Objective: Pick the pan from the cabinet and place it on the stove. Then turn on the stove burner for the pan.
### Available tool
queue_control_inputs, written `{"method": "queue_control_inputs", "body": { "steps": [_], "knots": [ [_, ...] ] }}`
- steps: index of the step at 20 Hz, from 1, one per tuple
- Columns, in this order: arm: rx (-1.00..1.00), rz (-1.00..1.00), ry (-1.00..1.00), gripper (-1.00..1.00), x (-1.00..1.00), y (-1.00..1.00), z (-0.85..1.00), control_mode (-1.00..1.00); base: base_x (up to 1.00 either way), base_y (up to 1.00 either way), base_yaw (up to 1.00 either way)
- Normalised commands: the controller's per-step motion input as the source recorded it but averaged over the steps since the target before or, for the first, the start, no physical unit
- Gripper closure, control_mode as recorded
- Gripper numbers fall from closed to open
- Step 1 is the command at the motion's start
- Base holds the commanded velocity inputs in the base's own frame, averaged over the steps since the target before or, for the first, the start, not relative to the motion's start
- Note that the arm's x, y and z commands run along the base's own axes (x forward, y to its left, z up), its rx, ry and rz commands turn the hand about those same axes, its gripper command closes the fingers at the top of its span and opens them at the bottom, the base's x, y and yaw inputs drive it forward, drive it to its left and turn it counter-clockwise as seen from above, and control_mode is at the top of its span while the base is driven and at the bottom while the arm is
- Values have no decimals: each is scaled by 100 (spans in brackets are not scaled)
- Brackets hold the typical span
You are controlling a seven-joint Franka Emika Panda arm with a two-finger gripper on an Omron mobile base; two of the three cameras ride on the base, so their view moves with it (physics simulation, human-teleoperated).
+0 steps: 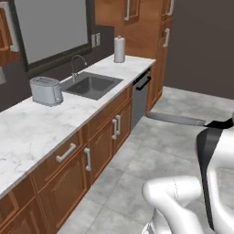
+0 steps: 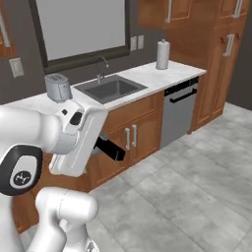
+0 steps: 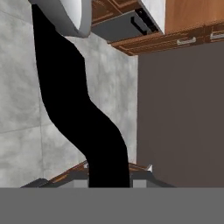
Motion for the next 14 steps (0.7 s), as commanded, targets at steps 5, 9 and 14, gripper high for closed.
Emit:
{"method": "queue_control_inputs", "body": {
  "steps": [5, 9, 14],
  "knots": [
    [0, 0, 0, 100, 0, 0, 0, 100, -7, -24, -21],
    [0, 0, 0, 100, 0, 0, 0, 100, 5, 5, -30],
    [0, 0, 0, 100, 0, 0, 0, 100, 10, 28, -36]
  ]
}}
